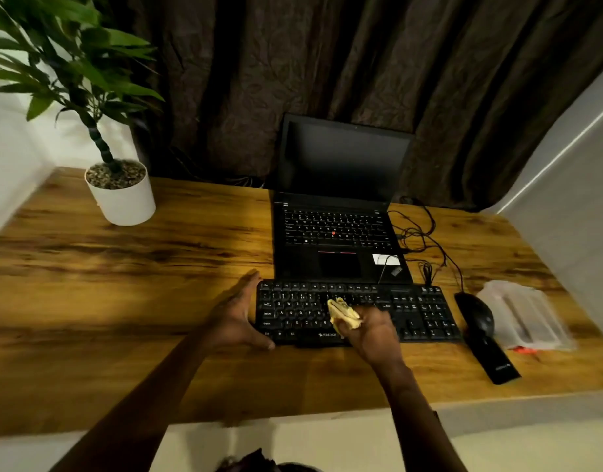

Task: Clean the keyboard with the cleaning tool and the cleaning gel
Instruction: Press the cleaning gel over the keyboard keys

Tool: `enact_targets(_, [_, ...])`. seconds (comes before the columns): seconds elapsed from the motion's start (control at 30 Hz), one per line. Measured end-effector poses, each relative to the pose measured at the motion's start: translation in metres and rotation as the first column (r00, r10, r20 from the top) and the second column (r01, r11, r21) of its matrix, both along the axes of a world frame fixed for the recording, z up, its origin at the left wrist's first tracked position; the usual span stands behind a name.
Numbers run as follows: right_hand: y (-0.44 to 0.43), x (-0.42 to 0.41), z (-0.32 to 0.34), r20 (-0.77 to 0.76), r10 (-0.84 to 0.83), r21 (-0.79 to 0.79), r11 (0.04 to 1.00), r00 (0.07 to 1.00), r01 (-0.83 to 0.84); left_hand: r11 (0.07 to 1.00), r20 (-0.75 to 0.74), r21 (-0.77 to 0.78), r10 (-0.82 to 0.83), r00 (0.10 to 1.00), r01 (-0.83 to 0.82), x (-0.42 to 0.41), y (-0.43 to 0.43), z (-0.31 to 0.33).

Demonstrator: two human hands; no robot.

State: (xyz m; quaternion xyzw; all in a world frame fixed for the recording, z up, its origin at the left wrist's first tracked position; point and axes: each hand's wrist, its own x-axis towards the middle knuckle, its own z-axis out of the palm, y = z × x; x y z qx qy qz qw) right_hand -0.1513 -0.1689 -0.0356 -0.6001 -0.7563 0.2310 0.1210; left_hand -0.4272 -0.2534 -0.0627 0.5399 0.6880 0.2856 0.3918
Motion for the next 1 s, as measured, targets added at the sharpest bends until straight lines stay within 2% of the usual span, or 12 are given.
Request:
enact_targets(0.17, [-0.009,-0.009,-0.004,0.002,0.097,-0.016,0.995,0.995,-0.097,1.0,0.02,0.005,-0.004,1.0,0.004,-0.001,0.002,-0.001])
enact_targets(0.37, [0.003,0.024,0.001,0.023,-0.035,0.036,0.999,0.999,0.034,1.0,0.031,0.006,-0.005,1.0,0.005,0.001,0.001,0.001])
enact_targets(0.43, [0.0,0.021,0.003,0.023,-0.014,0.054,0.998,1.0,0.012,1.0,0.035,0.013,-0.004,0.999,0.004,0.001,0.001,0.001])
enact_targets(0.57, [-0.007,0.006,0.0,0.141,0.098,0.025,0.994,0.985,-0.102,1.0,-0.012,0.018,-0.008,1.0,0.009,0.001,0.0,0.001])
enact_targets(0.63, [-0.004,0.013,-0.002,0.125,0.098,0.022,0.995,0.987,-0.101,1.0,-0.023,0.02,-0.013,1.0,0.013,0.0,0.001,0.001])
enact_targets(0.77, [0.006,0.044,-0.001,0.072,-0.015,0.1,0.995,0.997,0.008,0.999,-0.051,0.025,-0.019,0.999,0.02,0.001,0.001,0.001])
enact_targets(0.87, [0.013,0.063,-0.009,0.125,-0.123,0.145,0.984,0.985,0.105,1.0,-0.037,0.017,-0.014,0.999,0.014,0.002,0.001,0.002])
enact_targets(1.0, [0.012,0.059,-0.017,0.149,-0.141,0.134,0.984,0.979,0.122,1.0,-0.053,0.017,-0.018,0.998,0.019,0.002,0.001,0.003])
